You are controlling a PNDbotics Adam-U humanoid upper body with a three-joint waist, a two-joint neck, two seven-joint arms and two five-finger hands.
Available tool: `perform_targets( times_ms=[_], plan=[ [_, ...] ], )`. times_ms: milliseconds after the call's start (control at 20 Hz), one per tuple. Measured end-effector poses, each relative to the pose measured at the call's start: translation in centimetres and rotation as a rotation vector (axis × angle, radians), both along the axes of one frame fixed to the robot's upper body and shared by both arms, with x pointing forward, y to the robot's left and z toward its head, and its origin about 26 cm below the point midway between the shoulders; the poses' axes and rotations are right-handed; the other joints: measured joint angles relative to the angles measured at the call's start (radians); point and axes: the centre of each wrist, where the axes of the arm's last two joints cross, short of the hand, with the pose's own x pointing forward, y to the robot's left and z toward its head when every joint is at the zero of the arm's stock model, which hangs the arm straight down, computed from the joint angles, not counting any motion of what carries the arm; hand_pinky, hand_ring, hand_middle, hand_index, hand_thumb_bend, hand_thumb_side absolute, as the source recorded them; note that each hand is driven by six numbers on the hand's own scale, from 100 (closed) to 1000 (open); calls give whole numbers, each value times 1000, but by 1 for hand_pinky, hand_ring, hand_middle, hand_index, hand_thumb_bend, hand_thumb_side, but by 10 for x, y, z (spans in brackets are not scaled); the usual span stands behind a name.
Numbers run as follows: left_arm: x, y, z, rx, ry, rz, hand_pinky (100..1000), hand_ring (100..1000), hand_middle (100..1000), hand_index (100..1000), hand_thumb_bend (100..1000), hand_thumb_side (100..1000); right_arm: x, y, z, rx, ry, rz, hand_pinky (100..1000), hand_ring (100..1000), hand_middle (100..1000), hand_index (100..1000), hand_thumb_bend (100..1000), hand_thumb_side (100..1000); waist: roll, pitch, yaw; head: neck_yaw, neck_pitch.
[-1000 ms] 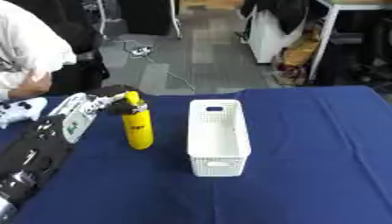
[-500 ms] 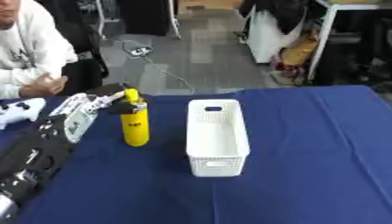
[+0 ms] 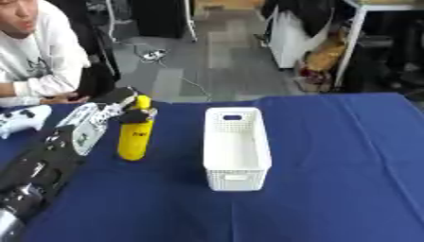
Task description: Pick up objects on the table and place them in the box.
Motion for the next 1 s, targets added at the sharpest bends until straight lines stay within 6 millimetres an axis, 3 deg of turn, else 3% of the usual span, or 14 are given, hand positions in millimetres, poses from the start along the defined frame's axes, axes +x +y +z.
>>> perform_targets(
  times_ms=[50, 250, 750, 1000],
  plan=[
    [0, 0, 0, -1, -14, -2, 100, 100, 100, 304, 100, 660, 0, 0, 0, 0, 0, 0, 100, 216, 215, 363, 146, 794, 0, 0, 0, 0, 0],
    [-1, -1, -5, -5, -59, -16, 100, 100, 100, 249, 100, 631, 0, 0, 0, 0, 0, 0, 100, 216, 215, 363, 146, 795, 0, 0, -2, 0, 0],
    [-3, -2, -9, -122, -140, -1, 100, 100, 100, 246, 100, 601, 0, 0, 0, 0, 0, 0, 100, 216, 215, 363, 146, 796, 0, 3, 0, 0, 0],
    [-3, -7, -2, -188, -170, -5, 100, 100, 100, 249, 100, 595, 0, 0, 0, 0, 0, 0, 100, 216, 215, 362, 146, 797, 0, 3, 1, 1, 0]
  ],
)
